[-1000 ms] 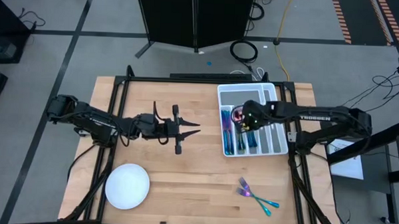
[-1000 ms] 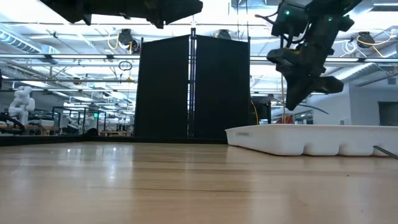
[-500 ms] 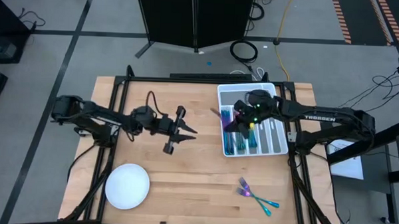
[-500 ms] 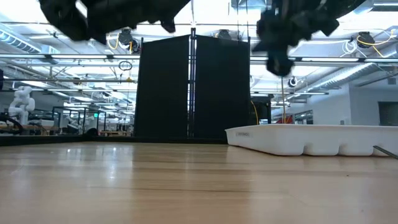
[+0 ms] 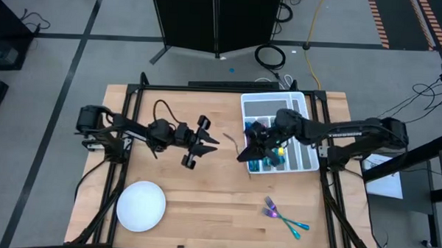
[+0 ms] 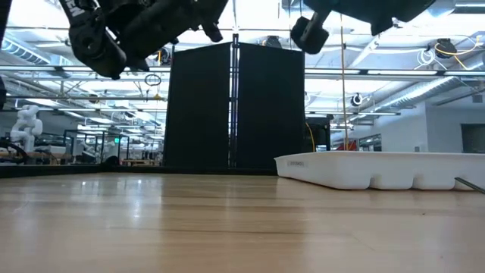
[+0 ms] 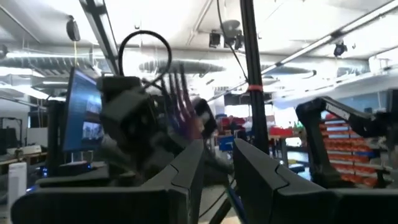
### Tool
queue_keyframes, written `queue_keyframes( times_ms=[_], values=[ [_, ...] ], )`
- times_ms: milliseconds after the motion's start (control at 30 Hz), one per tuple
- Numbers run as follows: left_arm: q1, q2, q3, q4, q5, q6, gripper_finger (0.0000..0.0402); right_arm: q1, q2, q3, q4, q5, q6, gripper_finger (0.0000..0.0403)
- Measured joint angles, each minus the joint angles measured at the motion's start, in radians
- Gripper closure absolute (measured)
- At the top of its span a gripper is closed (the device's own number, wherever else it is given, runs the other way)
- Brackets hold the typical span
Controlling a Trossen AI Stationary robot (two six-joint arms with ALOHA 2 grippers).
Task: Sort silverware
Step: Put the blue fork into the utensil organizer
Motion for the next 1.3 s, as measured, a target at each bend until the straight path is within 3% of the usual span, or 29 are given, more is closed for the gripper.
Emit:
queue_keyframes(
  times_ms=[200,500,733,1033,1300],
  values=[
    [0.002,0.012,0.022,-0.001,0.000,-0.014,0.0313,0.037,0.099,0.016,0.027,-0.004,0.004,0.0403],
    [0.024,0.012,0.022,-0.050,0.001,-0.014,0.0313,0.092,0.165,0.149,-0.020,-0.033,-0.090,0.0403],
    [-0.003,0.012,0.022,-0.019,0.127,0.067,0.0313,0.084,0.220,0.195,-0.060,-0.028,-0.132,0.0403],
    [-0.008,0.011,0.022,-0.005,0.070,0.064,0.0313,0.077,0.236,0.197,-0.051,-0.027,-0.135,0.0403],
    [-0.014,0.011,0.022,0.010,0.084,0.060,0.0313,0.077,0.236,0.197,-0.075,-0.028,-0.127,0.0403]
  ],
)
